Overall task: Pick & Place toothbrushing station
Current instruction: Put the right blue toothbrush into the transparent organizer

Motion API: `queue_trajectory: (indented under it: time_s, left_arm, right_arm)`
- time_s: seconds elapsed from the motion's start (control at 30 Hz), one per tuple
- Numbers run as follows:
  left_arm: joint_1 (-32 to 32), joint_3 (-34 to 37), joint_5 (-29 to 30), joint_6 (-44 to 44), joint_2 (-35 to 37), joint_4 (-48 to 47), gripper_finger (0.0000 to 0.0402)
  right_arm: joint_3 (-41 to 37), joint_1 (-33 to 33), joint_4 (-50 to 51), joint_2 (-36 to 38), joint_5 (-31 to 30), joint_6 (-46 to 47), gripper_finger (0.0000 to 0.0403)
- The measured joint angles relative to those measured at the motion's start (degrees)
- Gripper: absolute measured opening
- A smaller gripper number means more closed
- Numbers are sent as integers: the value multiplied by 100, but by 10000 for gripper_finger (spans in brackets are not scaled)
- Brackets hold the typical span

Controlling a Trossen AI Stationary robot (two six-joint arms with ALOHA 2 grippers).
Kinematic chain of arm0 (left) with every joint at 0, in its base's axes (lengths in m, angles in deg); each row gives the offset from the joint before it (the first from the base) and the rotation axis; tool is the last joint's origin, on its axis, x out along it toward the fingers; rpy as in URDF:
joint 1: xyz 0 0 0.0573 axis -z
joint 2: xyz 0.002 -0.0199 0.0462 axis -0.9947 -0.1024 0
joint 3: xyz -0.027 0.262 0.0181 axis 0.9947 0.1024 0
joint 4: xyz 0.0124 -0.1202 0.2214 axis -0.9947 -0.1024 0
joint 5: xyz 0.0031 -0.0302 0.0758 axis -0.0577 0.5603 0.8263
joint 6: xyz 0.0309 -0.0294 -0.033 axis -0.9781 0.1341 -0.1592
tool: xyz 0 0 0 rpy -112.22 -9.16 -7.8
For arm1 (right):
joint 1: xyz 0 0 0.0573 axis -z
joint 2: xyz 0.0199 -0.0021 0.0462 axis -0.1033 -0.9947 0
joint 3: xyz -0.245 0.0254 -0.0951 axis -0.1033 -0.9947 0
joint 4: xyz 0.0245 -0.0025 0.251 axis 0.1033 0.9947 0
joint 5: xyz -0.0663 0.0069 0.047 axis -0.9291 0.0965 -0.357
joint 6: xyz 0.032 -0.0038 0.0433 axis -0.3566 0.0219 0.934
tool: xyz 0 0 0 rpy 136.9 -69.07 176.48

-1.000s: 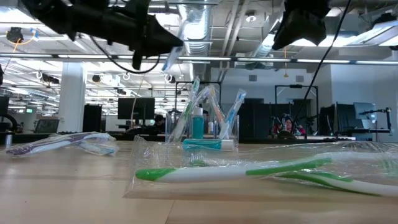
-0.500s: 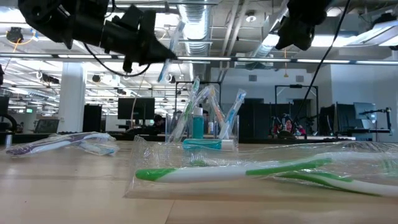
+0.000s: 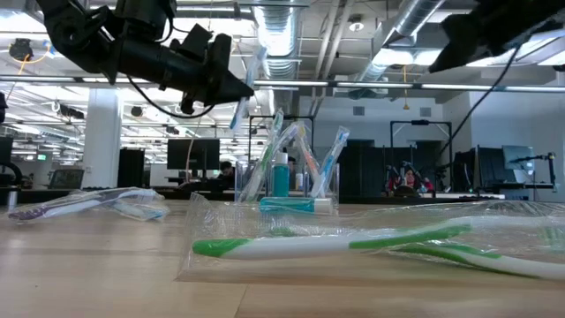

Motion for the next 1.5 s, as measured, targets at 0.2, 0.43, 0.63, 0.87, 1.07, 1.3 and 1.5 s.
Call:
queue_trajectory:
  time_s: [0.2,0.43,0.63,0.87,1.07,1.3,1.5]
  left_arm:
    - [-130,-4,-155,-101,-328,496,38]
    - [-235,-4,-239,-129,-837,1096,38]
    - [-303,-2,-239,-586,-911,1222,38]
    - [-492,-2,-262,-734,-907,1427,38]
    - [-578,-2,-377,-695,-983,1533,38]
    - [-611,0,-382,-701,-1723,2344,38]
    - [-660,0,-395,-710,-2140,2851,38]
  right_arm:
    - [-1051,-419,-2446,1352,122,-1924,61]
    - [-2153,-70,-6340,2517,1902,-5680,31]
    - [-3043,964,-8421,3341,3683,-7160,22]
    - [-3320,1700,-8592,3578,5120,-6918,22]
    - [-3319,1782,-8632,3523,5299,-6993,23]
    - [-3319,1782,-8758,3429,5302,-7141,18]
    - [-3319,1780,-8755,3425,5302,-7140,17]
